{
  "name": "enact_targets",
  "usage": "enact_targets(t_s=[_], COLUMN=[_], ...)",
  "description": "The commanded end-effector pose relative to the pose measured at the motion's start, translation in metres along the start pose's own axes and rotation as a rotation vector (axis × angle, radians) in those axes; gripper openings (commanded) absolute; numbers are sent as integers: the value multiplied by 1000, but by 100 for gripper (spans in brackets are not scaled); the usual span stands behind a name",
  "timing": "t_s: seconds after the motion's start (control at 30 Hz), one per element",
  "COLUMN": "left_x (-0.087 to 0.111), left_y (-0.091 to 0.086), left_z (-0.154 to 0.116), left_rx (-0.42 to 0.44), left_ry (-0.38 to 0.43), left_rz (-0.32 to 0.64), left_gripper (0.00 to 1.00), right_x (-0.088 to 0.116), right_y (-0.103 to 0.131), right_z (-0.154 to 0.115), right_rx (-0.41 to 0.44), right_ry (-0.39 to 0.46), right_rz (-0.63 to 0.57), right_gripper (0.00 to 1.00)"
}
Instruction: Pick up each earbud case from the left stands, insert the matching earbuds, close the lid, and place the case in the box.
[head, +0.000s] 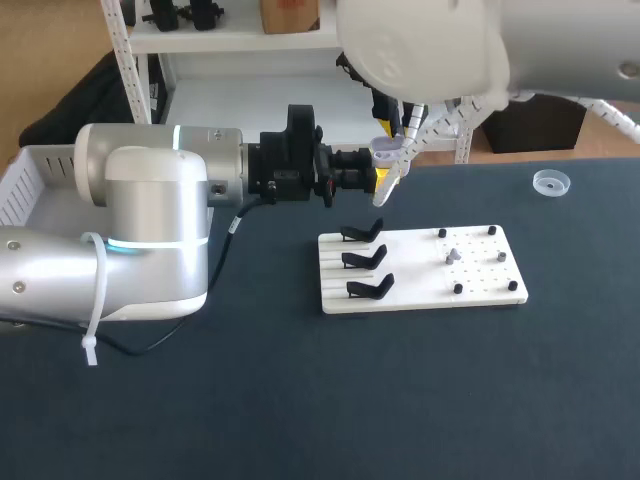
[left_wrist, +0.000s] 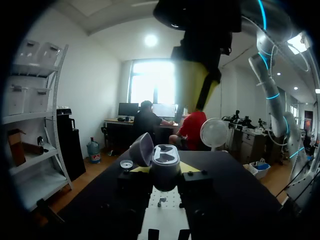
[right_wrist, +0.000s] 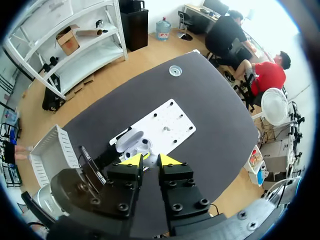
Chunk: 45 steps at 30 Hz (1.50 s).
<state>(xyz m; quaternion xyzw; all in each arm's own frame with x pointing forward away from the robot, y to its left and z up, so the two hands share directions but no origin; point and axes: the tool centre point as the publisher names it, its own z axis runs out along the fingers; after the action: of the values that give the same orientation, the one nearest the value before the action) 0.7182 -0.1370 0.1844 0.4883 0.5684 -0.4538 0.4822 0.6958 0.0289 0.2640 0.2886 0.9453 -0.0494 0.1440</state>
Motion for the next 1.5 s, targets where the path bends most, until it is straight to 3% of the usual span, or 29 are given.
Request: enact_targets(t_s=[0.03,0.63,1.5], left_x=[1,1,1], left_y=[-1,-1,-1], left_z=[0,0,0], left_rx=[-7,-7,-7], left_ry=[-3,-3,-3], left_rz=[1,1,1], left_gripper=[0,0,0], right_x=[-1,3,-1], right_y=[9,2,10], right_z=[1,19,28], right_rx=[7,9,14], right_ry=[8,11,41], right_rz=[3,1,9], right_gripper=[0,0,0])
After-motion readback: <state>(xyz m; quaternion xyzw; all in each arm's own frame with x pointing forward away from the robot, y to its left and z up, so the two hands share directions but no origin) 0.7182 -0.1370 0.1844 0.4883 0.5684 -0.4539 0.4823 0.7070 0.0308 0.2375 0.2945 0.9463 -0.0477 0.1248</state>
